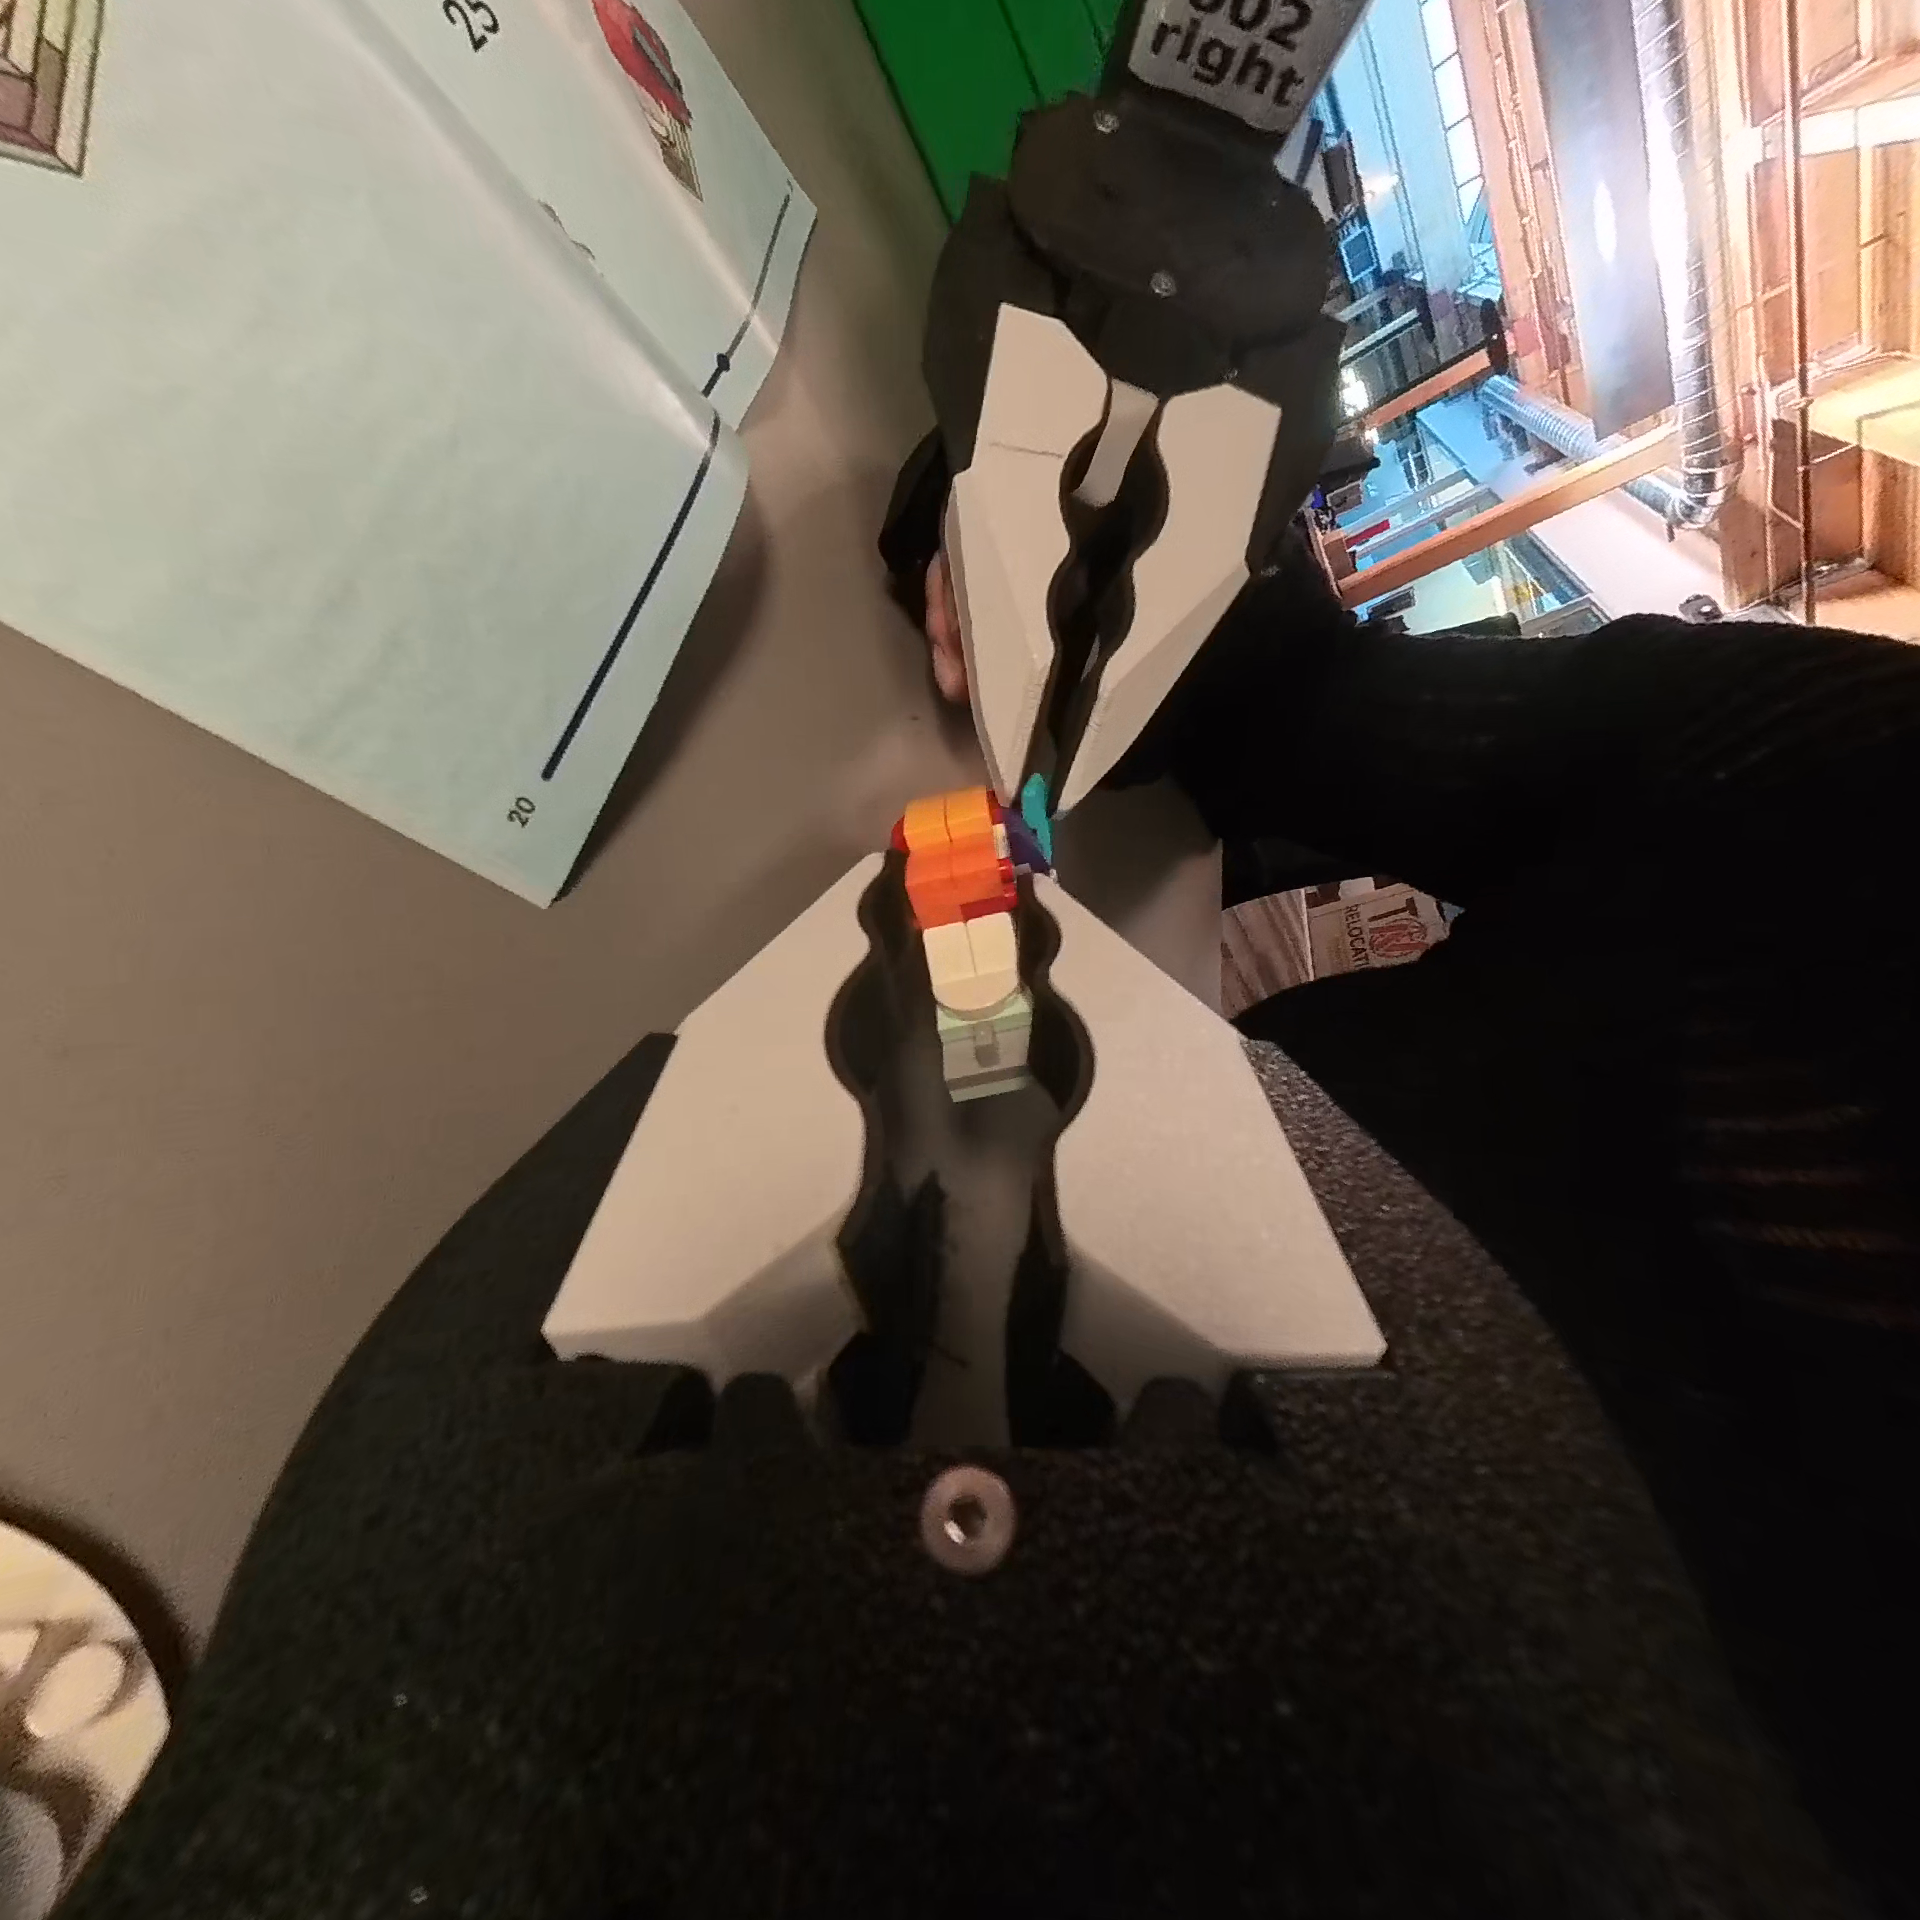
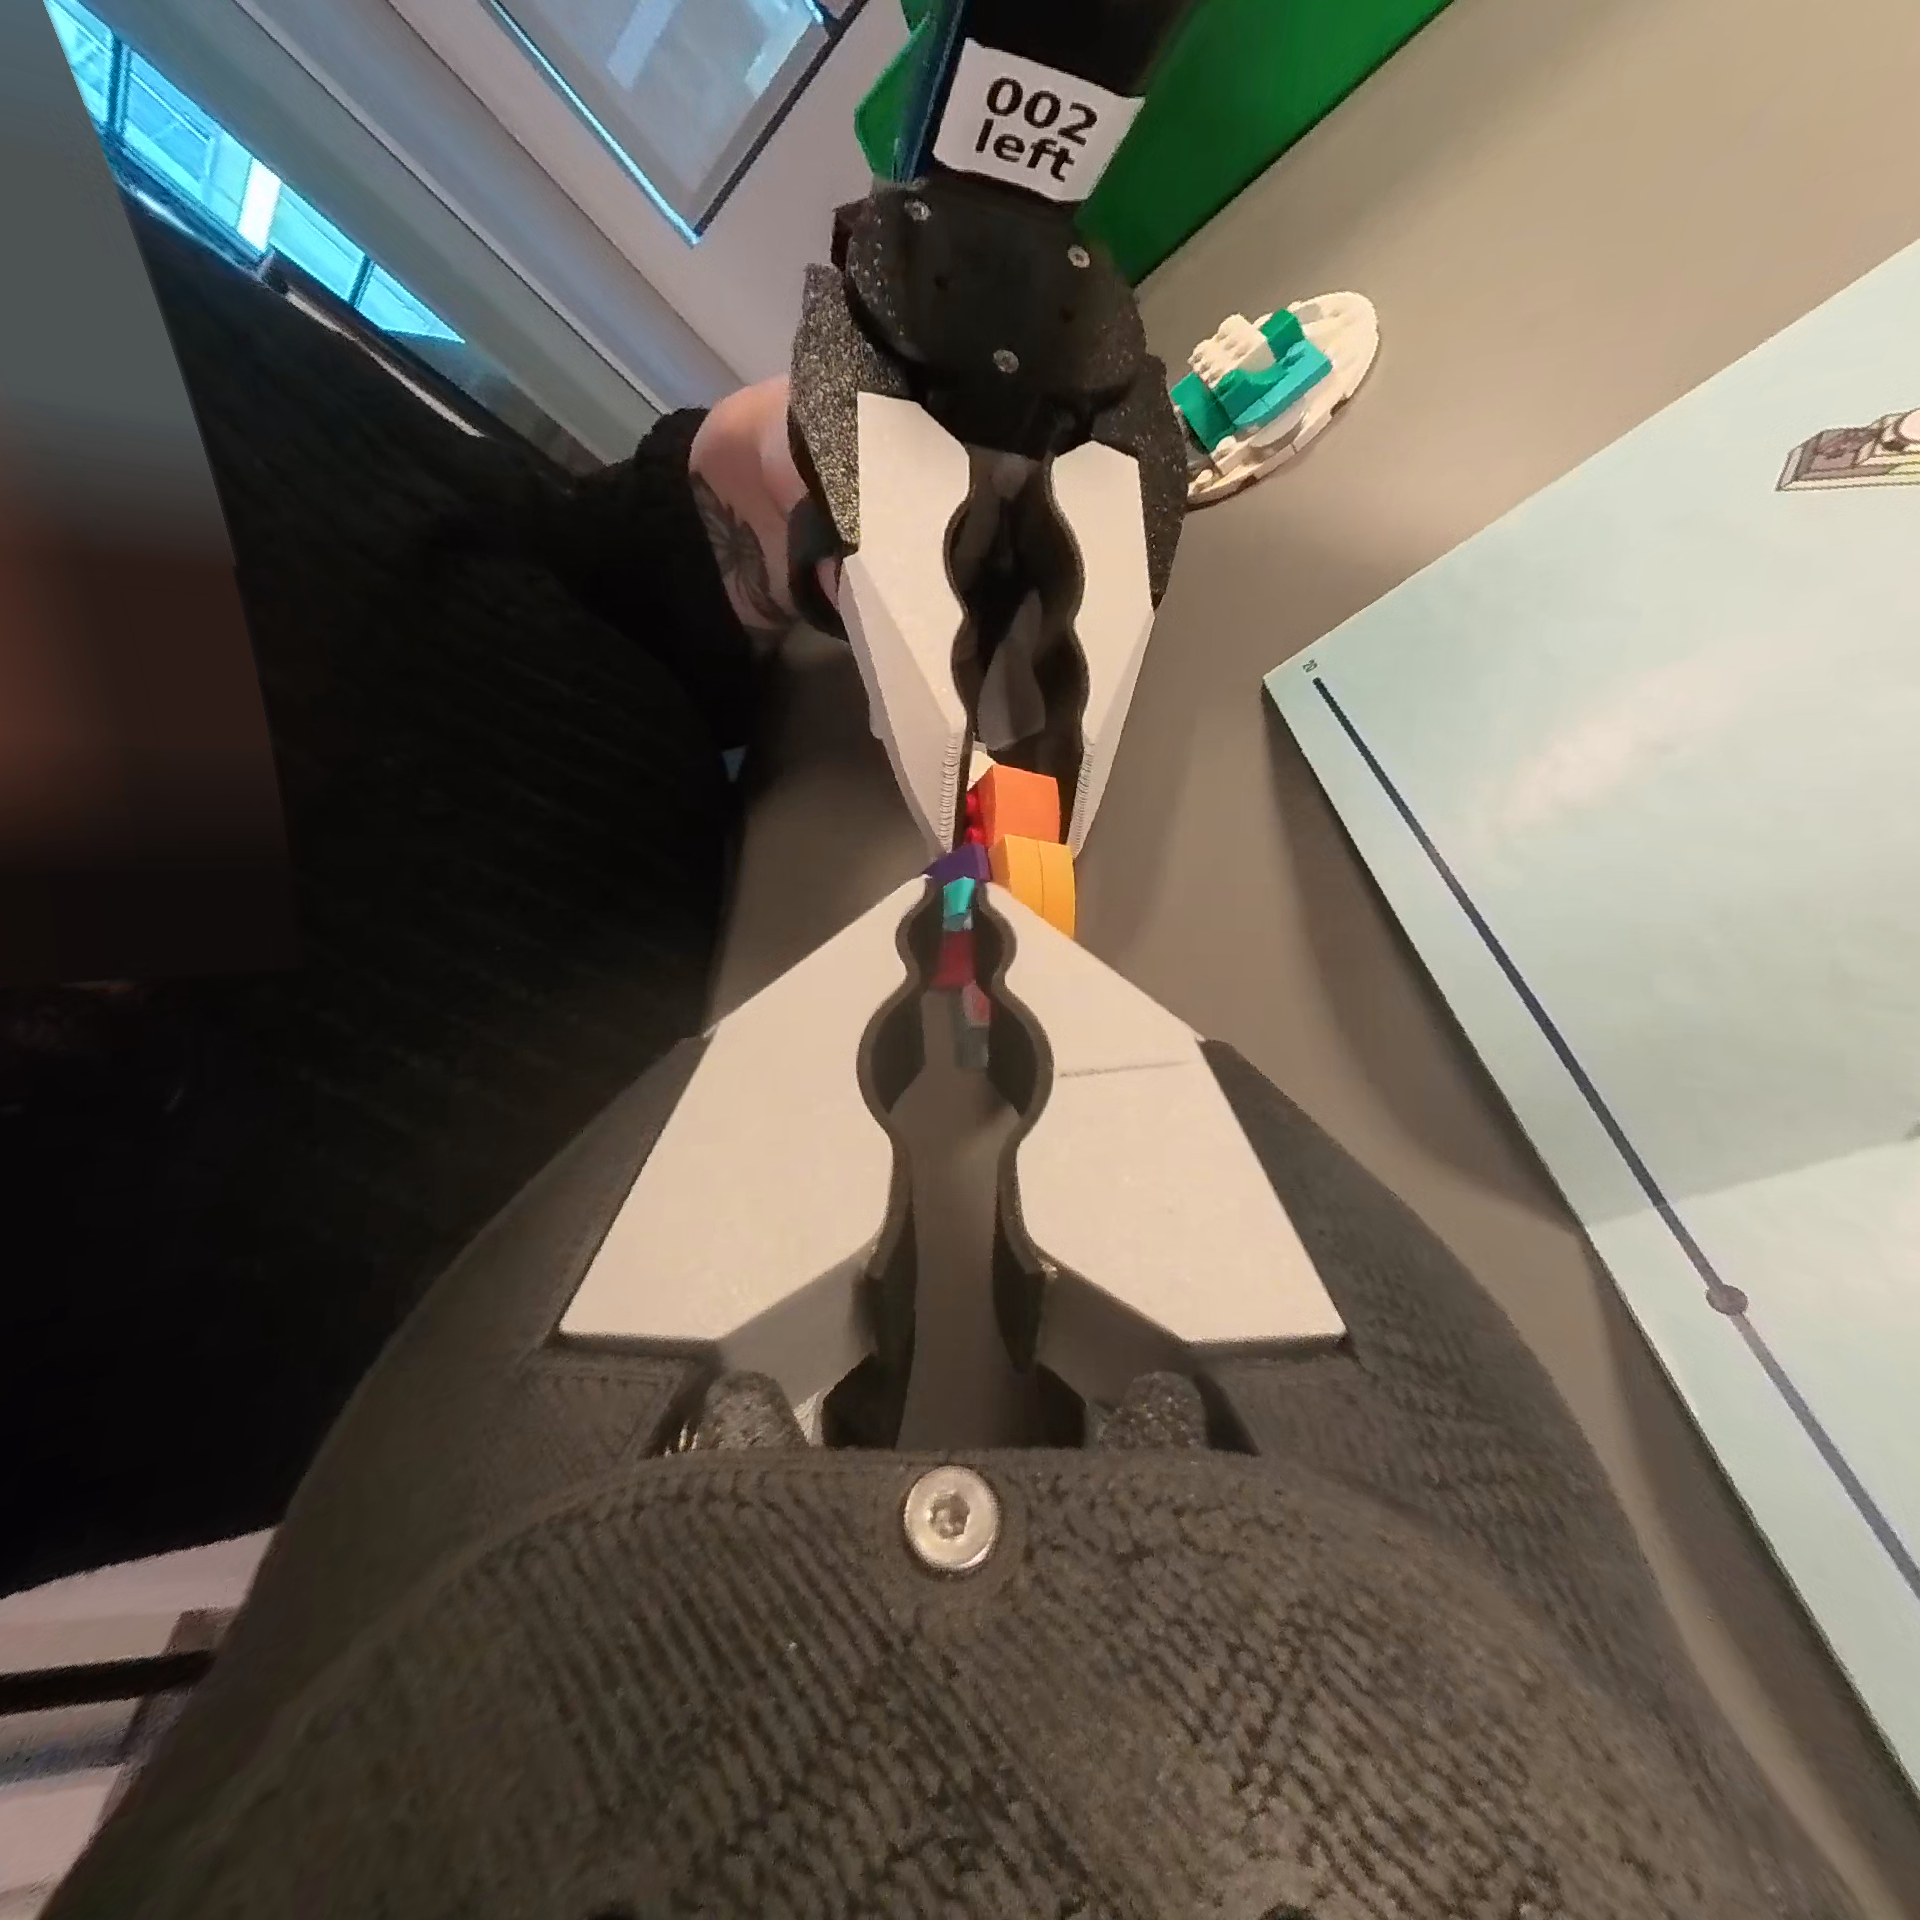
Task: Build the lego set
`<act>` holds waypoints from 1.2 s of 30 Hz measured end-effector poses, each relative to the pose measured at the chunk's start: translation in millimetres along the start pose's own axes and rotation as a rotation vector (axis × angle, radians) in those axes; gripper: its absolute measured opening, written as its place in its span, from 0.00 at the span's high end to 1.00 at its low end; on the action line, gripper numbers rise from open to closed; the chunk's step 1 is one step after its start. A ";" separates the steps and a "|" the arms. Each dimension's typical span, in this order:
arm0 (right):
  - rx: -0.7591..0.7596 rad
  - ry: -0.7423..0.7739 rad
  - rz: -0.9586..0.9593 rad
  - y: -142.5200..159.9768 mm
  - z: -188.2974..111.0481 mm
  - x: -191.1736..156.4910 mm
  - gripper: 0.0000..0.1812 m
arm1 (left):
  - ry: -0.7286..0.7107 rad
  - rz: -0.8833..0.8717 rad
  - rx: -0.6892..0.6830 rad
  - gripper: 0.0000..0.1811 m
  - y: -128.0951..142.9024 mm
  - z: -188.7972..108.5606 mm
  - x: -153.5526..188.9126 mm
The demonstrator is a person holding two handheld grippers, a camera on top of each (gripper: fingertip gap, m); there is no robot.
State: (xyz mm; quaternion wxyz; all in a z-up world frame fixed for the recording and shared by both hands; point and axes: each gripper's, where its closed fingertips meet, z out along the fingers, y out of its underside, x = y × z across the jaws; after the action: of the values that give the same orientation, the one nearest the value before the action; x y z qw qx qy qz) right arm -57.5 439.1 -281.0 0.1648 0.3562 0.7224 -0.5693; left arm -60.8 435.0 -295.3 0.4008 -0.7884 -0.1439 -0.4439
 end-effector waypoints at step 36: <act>0.035 0.124 -0.119 -2.6 -1.7 5.9 0.93 | 0.014 -0.046 0.006 0.90 -1.1 -0.6 -1.3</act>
State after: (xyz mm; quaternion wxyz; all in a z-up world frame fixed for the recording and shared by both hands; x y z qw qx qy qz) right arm -63.2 442.4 -282.4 0.0797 0.3501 0.7411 -0.5673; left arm -62.5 435.4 -295.6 0.3940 -0.7805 -0.1606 -0.4580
